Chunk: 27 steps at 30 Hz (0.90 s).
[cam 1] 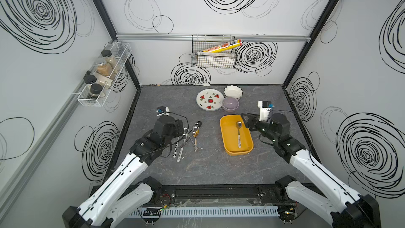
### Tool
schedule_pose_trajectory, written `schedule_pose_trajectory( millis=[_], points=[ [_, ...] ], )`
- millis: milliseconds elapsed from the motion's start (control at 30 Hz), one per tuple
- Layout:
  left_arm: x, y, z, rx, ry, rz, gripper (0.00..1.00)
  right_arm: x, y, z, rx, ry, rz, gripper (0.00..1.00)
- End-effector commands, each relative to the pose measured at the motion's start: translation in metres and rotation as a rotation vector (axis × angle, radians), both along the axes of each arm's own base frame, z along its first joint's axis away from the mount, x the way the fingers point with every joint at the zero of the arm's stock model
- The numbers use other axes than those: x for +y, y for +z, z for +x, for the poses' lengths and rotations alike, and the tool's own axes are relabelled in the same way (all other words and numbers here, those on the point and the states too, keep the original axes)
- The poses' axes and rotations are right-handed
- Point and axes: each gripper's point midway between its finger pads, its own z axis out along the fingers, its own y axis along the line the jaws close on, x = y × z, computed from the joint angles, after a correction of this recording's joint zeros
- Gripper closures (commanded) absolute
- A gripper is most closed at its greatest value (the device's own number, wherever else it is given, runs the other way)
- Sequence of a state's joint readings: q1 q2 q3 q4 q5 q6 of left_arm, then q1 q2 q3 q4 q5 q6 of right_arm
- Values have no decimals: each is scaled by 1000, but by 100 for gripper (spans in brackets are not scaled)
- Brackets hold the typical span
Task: Put the spoon into the storage box
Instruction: Place the spoon in the storage box, then pick up the spoon from the center of the board.
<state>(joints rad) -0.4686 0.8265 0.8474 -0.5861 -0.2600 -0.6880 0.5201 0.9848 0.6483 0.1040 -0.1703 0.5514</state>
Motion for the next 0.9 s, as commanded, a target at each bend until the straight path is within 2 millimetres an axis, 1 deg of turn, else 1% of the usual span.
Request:
schedule_pose_trajectory(
  millis=[0, 33, 67, 133, 233, 300, 333, 367, 400, 467, 500, 533, 567, 600, 633, 700, 867],
  points=[
    [24, -1, -18, 2, 38, 64, 41, 55, -40, -21, 169, 91, -32, 49],
    [21, 4, -20, -28, 15, 50, 41, 77, -47, -26, 191, 118, -51, 48],
    [25, 7, -20, -46, 31, 48, 41, 96, -61, -29, 226, 139, -87, 48],
    [39, 11, -22, -73, 100, 66, 41, 138, -74, -34, 267, 184, -144, 46],
    [43, 18, -24, -110, 113, 56, 41, 191, -92, -40, 272, 224, -217, 45],
    [46, 23, -27, -138, 124, 44, 41, 217, -109, -41, 300, 240, -249, 44],
    [49, 24, -28, -147, 136, 41, 39, 228, -117, -41, 321, 242, -264, 44],
    [55, 26, -30, -154, 166, 38, 35, 240, -130, -43, 340, 252, -292, 44],
    [60, 27, -32, -160, 190, 39, 34, 252, -138, -45, 343, 260, -319, 44],
    [60, 29, -33, -174, 190, 30, 34, 274, -149, -50, 341, 276, -356, 43],
    [60, 30, -33, -176, 187, 27, 34, 281, -159, -53, 348, 278, -388, 43],
    [61, 30, -33, -177, 191, 26, 34, 288, -162, -52, 350, 273, -403, 43],
    [61, 29, -33, -174, 192, 29, 34, 291, -170, -52, 362, 263, -432, 43],
    [61, 29, -33, -173, 192, 27, 34, 296, -174, -52, 361, 260, -450, 43],
    [60, 28, -33, -169, 190, 28, 34, 297, -180, -54, 362, 258, -466, 43],
    [60, 28, -32, -166, 189, 29, 34, 305, -180, -56, 355, 266, -465, 43],
    [60, 28, -33, -171, 187, 26, 34, 306, -197, -66, 369, 280, -499, 45]
  ],
)
